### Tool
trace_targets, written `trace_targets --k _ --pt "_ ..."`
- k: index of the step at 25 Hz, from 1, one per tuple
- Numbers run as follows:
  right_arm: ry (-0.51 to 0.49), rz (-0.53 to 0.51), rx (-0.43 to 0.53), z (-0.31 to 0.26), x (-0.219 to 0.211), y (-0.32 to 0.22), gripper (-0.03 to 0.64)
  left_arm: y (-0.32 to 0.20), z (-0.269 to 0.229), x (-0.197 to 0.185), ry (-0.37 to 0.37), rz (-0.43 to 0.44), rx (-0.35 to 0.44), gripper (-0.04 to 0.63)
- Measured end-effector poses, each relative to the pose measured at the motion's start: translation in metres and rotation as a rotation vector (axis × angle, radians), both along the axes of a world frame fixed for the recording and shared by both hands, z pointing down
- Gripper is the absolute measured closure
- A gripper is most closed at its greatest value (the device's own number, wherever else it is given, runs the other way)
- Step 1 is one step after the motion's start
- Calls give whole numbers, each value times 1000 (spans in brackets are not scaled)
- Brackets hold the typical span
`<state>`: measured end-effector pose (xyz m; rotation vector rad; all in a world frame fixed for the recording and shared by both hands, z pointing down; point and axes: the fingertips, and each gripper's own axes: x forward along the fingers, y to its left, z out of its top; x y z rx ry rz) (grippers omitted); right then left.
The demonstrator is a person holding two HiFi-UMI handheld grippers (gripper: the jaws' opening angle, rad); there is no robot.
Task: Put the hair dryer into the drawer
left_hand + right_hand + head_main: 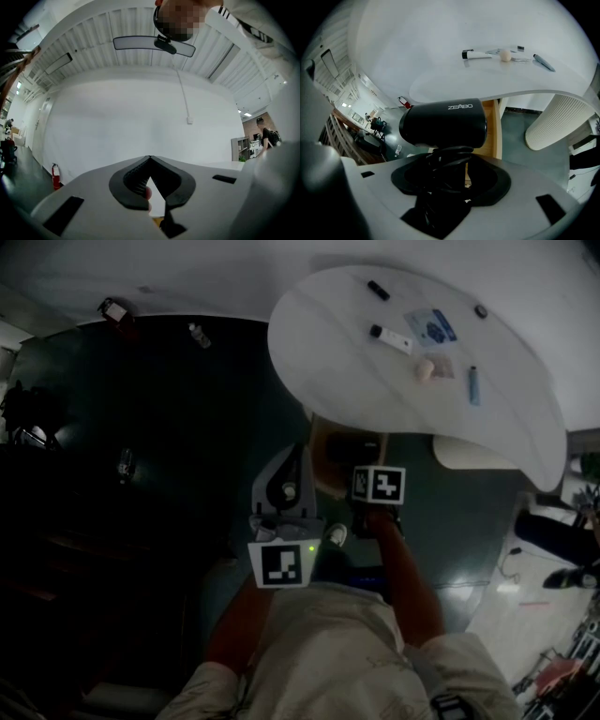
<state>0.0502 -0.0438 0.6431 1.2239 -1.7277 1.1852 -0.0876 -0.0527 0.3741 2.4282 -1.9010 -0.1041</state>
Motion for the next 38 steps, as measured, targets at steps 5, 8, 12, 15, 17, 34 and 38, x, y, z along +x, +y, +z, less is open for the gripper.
trace_targets --k 5,8,12,15,17,34,38 --pt "37 6 -55 20 0 -5 365 -9 10 -7 -5 8 -29 594" --pt "26 18 -74 32 -4 -13 365 -18 15 -10 0 5 -41 595" --pt "9 44 -68 37 -9 -24 365 -23 22 -14 7 8 -58 594" --pt "5 54 -53 40 -12 -32 365 -28 26 -19 -6 13 -65 594" --pt "2 62 -45 43 -13 -38 365 -32 28 -22 -9 12 -68 594" --pt "-17 101 49 70 -18 -89 365 -53 68 -27 0 18 -168 594" --pt "-28 121 134 77 -18 -101 365 -57 77 -26 11 21 -189 594"
